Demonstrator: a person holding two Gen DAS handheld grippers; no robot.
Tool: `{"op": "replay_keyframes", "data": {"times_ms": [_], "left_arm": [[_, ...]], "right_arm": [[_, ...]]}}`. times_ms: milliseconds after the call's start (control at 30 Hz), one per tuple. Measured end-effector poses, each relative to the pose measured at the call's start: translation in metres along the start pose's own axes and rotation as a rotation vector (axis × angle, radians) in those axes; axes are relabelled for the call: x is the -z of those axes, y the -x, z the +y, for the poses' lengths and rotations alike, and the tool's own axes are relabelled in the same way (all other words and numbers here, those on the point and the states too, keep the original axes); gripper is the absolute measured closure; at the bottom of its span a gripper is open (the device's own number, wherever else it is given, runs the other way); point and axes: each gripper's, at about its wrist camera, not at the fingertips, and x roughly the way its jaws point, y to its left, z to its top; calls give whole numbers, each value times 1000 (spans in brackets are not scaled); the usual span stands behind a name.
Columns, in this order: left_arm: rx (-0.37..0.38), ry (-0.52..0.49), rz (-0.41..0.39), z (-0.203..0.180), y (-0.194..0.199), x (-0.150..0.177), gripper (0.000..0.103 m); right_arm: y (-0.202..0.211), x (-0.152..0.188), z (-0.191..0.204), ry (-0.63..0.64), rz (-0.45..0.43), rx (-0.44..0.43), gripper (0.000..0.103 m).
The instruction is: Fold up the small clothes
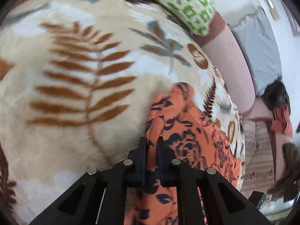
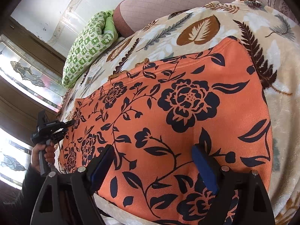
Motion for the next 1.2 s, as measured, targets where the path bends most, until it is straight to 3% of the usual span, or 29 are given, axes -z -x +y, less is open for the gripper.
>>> {"op": "replay_keyframes", "data": {"times_ms": [100,200,233,267,300,333,400,500,600,633,667,733,867,1033,1133,1200], "left_arm": [[-11,-28,-1,-2,0,-1,90],[-148,-205,-67,-41,17,5,88],[-152,-263,-105,-55,26,9,87],[-147,-300,-127,-63,32,11,78],[-143,-345,-154,-73,38,13,64],[-141,-375,-171,-81,40,14,57],[-137,-431,-174,-94,33,9,52],[-174,-432,-128,-97,9,-1,52],[-331,-363,-49,-75,-27,-11,50],[-304,-343,-66,-69,-29,-13,49],[-296,-343,-85,-68,-28,-14,50],[-364,-376,-93,-78,-22,-10,49],[-417,-413,-148,-86,4,1,49],[-398,-456,-193,-104,37,45,32],[-406,-491,-181,-111,40,70,32],[-412,-489,-151,-113,36,84,32]], "right_arm": [[-3,-2,-1,0,1,0,15],[1,-8,0,-22,24,-1,15],[5,-11,-1,-43,19,-15,15],[13,-15,-3,-78,-7,-48,15],[19,-20,-6,-99,-31,-76,15],[25,-30,-11,-125,-62,-110,15],[30,-47,-21,-161,-89,-125,15],[29,-76,-42,-228,-122,-191,15],[18,-97,-78,-324,-142,-199,15],[9,-101,-96,-363,-137,-169,15],[-2,-100,-126,-480,-120,-131,15],[4,-93,-143,-611,-181,-238,17],[35,-87,-103,-455,-185,-167,16],[59,-33,-44,-341,-131,-280,16],[42,5,-24,-269,-42,-303,14],[22,21,-34,-305,-10,-237,15]]}}
